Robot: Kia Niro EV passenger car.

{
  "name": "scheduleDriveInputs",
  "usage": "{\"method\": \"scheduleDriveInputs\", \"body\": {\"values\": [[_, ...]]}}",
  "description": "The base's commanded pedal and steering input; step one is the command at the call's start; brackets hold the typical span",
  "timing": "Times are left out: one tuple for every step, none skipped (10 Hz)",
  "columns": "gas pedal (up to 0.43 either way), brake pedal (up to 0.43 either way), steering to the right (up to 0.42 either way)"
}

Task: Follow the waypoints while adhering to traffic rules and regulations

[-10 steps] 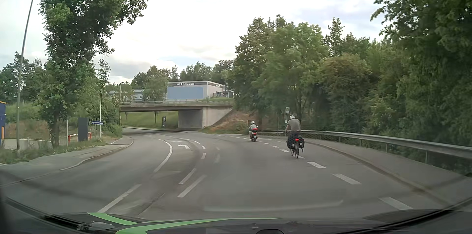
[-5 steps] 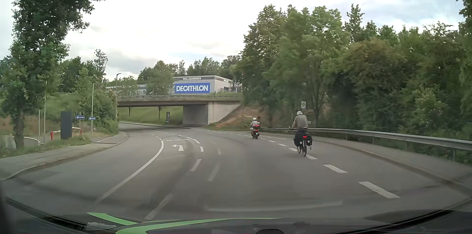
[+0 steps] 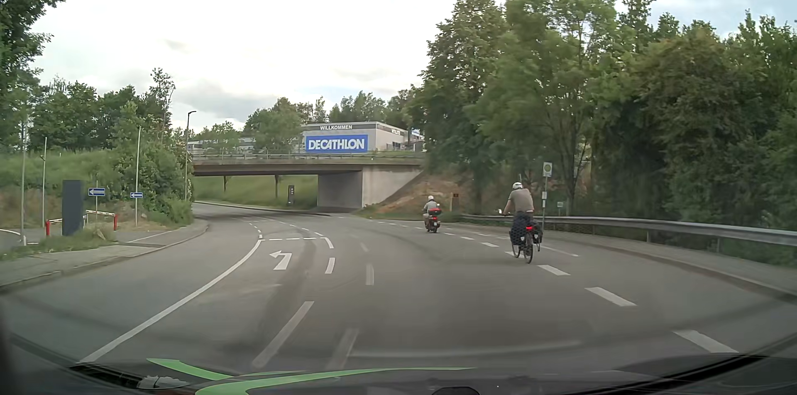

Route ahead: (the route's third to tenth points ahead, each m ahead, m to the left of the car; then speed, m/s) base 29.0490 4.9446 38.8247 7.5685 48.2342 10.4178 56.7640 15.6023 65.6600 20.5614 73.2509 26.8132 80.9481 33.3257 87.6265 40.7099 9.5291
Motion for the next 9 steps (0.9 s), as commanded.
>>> {"method": "scheduleDriveInputs", "body": {"values": [[0.11,0.0,-0.034],[0.11,0.0,-0.041],[0.11,0.0,-0.044],[0.11,0.0,-0.05],[0.118,0.0,-0.052],[0.118,0.0,-0.052],[0.118,0.0,-0.054],[0.118,0.0,-0.056],[0.118,0.0,-0.058]]}}
